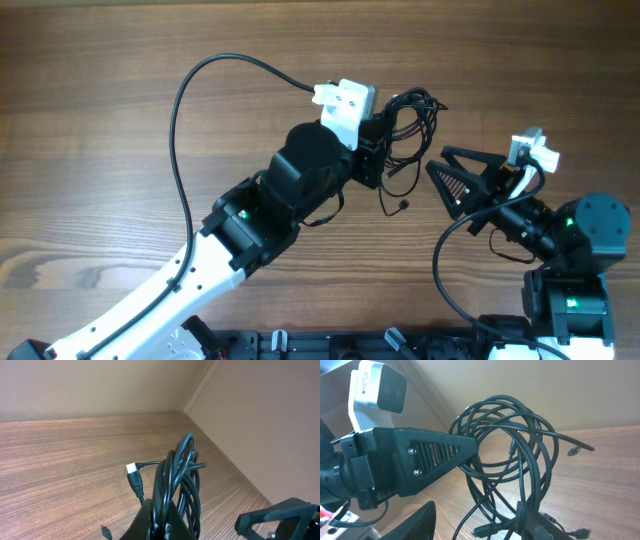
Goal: Untangle cables
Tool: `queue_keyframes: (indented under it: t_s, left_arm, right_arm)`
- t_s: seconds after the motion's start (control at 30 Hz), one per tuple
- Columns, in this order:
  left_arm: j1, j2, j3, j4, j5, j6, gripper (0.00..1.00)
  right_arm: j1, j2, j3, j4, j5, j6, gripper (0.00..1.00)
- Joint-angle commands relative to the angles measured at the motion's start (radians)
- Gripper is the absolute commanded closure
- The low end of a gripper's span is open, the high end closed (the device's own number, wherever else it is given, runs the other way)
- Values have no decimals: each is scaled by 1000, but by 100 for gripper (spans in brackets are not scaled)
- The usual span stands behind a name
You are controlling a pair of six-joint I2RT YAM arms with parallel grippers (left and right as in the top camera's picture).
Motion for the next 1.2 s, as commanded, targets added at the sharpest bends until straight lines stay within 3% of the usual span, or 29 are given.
queue_keyframes:
  t_s: [0.0,0.23,0.47,0.63,0.77,0.97,1.07,1.17]
  left_arm:
    - [6,0,0,8,3,15,96]
    - [6,0,0,28,146,21,96]
    - [19,-33,0,18,146,148,96]
    - [93,-61,0,-5,164,152,96]
    - [106,-61,0,-5,290,307,96]
    - [106,-61,0,-19,303,436,96]
    - [106,-61,0,-22,326,528,96]
    - [106,-61,0,-10,329,573,96]
  right_arm:
    - [0,-1,14,43,53,-23,48]
    - [0,0,14,60,116,-100,47]
    - [0,0,14,53,390,-95,45]
    - [0,0,14,26,564,-67,43]
    - [0,0,14,32,473,-202,41]
    - [0,0,14,105,200,-531,39]
    - [0,0,14,136,161,-575,39]
    - [0,0,14,99,30,-733,39]
